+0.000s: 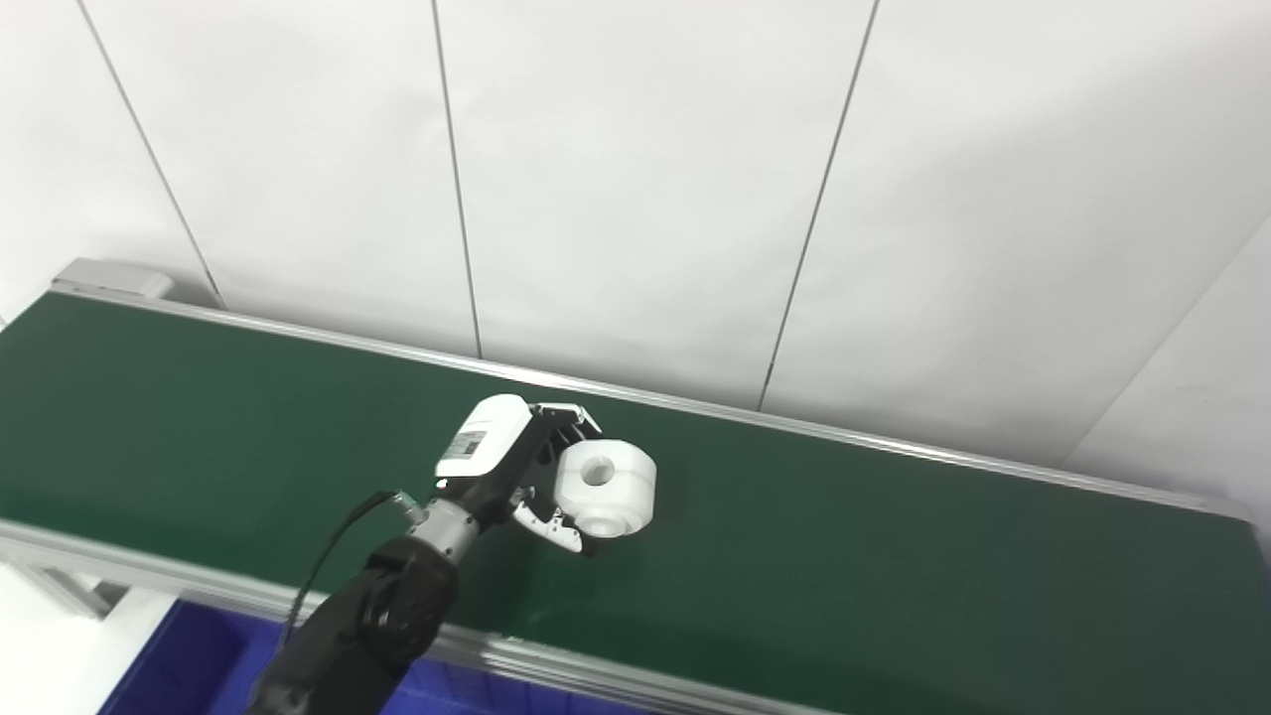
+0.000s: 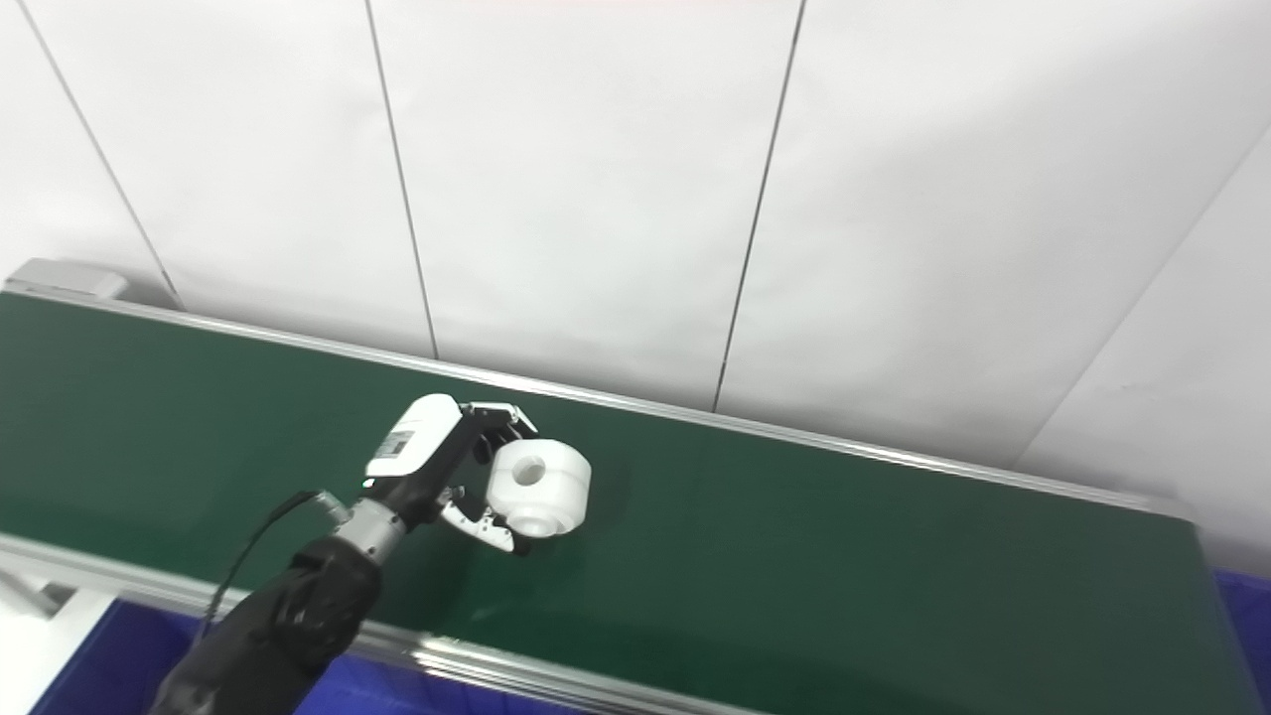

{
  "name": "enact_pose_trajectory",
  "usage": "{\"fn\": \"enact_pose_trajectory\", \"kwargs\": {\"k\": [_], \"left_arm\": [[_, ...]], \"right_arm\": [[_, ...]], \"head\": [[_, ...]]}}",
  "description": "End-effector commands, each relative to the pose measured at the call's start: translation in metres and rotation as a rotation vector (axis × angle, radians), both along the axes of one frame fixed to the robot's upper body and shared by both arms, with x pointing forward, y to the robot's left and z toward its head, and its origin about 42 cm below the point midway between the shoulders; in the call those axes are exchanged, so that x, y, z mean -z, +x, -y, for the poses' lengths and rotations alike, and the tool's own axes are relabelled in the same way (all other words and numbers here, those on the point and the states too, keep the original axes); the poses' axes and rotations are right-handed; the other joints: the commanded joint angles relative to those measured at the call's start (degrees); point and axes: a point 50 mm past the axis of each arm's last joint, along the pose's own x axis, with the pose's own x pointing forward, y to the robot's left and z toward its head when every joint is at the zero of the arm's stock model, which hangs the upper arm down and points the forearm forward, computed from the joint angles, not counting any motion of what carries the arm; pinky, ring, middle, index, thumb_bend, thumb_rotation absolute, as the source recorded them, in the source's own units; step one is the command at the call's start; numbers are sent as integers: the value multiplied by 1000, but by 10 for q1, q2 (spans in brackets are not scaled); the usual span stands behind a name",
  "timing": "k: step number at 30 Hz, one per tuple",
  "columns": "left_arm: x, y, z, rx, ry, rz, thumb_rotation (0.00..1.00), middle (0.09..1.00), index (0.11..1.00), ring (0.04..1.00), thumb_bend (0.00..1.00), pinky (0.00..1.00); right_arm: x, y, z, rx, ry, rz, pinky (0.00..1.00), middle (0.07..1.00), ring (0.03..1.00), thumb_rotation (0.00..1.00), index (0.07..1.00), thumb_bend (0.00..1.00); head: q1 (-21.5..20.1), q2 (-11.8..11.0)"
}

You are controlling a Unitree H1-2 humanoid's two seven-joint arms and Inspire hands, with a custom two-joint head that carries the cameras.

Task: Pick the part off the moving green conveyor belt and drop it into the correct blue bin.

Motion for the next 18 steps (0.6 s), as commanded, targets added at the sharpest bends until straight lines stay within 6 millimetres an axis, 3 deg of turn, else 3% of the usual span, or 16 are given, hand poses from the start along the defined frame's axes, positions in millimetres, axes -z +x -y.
{"fn": "enact_pose_trajectory", "kwargs": {"k": [1, 5, 6, 7, 8, 9, 10, 11, 12, 14, 18], "left_arm": [[-25, -8, -23, -7, 6, 50, 0, 486, 485, 451, 523, 387], [-47, -42, -38, 1, 15, 55, 0, 491, 481, 443, 522, 372], [-54, -54, -42, 1, 21, 58, 0, 490, 481, 437, 522, 364], [-59, -61, -45, 0, 26, 58, 0, 484, 486, 418, 523, 343], [-64, -72, -49, -3, 26, 56, 0, 483, 486, 417, 523, 341], [-67, -79, -51, -5, 27, 54, 0, 461, 497, 386, 522, 318], [-70, -90, -54, -8, 33, 48, 0, 460, 501, 388, 522, 322], [-73, -98, -56, -10, 37, 44, 0, 454, 506, 377, 521, 311], [-75, -108, -57, -12, 43, 39, 0, 450, 510, 370, 520, 305], [-78, -120, -56, -13, 49, 34, 0, 448, 509, 375, 520, 311], [-80, -148, -53, -11, 83, 8, 0, 462, 503, 400, 522, 334]], "right_arm": [[-8, -1, -2, -7, 13, 13, 1000, 978, 1000, 1000, 1000, 779], [-15, -1, 0, -9, 15, 16, 1000, 981, 1000, 1000, 1000, 765], [-18, 0, 2, -10, 19, 16, 1000, 983, 1000, 1000, 1000, 765], [-19, 0, 3, -10, 23, 16, 1000, 987, 1000, 1000, 1000, 765], [-22, 0, 5, -11, 30, 16, 1000, 987, 1000, 1000, 1000, 765], [-23, 1, 7, -12, 34, 16, 1000, 994, 1000, 1000, 1000, 769], [-26, 2, 9, -11, 38, 15, 1000, 997, 1000, 1000, 1000, 770], [-28, 2, 11, -11, 40, 15, 1000, 999, 1000, 1000, 1000, 771], [-31, 3, 12, -9, 48, 18, 1000, 1000, 1000, 1000, 1000, 772], [-34, 5, 16, -8, 61, 22, 1000, 1000, 1000, 1000, 1000, 782], [-38, 9, 29, -9, 71, 24, 1000, 994, 1000, 1000, 1000, 791]], "head": [[5, 2], [31, 23], [49, 42], [49, 42], [68, 64], [68, 64], [93, 80], [93, 80], [123, 98], [147, 111], [191, 124]]}}
